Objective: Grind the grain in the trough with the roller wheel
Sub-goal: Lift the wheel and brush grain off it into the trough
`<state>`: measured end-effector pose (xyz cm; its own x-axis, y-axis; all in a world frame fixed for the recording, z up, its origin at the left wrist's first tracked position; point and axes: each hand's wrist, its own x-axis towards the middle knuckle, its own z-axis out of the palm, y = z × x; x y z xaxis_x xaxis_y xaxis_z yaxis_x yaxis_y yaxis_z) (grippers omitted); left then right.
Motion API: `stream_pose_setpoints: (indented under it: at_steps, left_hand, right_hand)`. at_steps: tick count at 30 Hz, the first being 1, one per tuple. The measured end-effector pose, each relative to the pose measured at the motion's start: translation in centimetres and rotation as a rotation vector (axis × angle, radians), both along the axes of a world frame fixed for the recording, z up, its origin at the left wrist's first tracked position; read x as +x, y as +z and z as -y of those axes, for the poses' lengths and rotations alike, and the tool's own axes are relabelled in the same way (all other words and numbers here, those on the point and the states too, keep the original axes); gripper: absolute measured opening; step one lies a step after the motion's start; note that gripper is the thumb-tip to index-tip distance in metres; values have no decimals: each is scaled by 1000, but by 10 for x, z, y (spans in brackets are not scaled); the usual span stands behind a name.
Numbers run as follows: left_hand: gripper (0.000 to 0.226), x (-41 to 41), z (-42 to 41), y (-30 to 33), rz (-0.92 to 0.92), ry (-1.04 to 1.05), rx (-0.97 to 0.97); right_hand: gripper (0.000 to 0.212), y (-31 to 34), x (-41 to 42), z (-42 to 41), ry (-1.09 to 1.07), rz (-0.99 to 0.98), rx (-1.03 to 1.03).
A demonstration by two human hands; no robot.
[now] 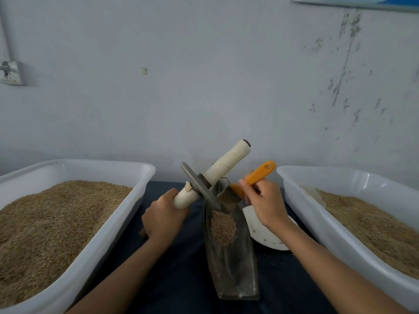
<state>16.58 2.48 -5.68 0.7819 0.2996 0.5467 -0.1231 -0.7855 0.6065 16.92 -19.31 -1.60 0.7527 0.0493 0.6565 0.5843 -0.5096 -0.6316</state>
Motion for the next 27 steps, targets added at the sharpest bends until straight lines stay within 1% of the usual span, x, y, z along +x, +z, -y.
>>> stream_pose_setpoints:
  at_steps: [1, 3, 5, 6, 8, 10, 12, 14, 16, 18, 19, 20, 23, 25, 27]
  left_hand:
    - [25, 0, 0, 0, -2, 4, 0]
    - [25, -1, 1, -1, -5, 6, 1]
    - [25, -1, 2, -2, -5, 6, 3]
    - [26, -2, 2, -2, -7, 6, 7]
    - [26, -2, 2, -3, -14, 7, 20]
    - [26, -1, 2, -4, -22, 7, 32]
    - [25, -1, 3, -4, -30, 1, 28]
    - [25, 0, 3, -5, -44, -10, 18]
    - [24, 0, 4, -5, -55, -7, 23]
    - [22, 1, 4, -6, -50, 5, 43]
    - [22, 1, 4, -6, -46, 3, 49]
    - [23, 2, 3, -6, -44, -2, 51]
    - [19, 0, 4, -6, -50, -14, 52]
    - [18, -1, 4, -5, -57, -17, 58]
    - [19, -1, 4, -5, -53, -24, 71]
  right_hand:
    - [34, 0, -1, 2, -18, 25, 85]
    - [31, -1, 0, 6, -49, -15, 200]
    - [35, -6, 3, 10, -103, -86, 207]
    - [38, -9, 3, 13, -142, -91, 202]
    - [40, -11, 3, 17, -227, -46, 241]
    - [38, -6, 2, 19, -225, -6, 281]
    - [39, -1, 1, 20, -156, -36, 243]
    - [42, 2, -2, 22, -181, -57, 178]
    - [42, 4, -6, 26, -274, 17, 190]
    - [37, 6, -15, 31, -303, 149, 179]
    - [34, 5, -19, 34, -295, 189, 111]
    - [31, 3, -22, 37, -278, 191, 1]
    - [19, -16, -31, 48, -215, 95, -368]
    - [23, -30, -35, 57, -215, 144, -556]
    - [34, -42, -37, 67, -233, 137, -822]
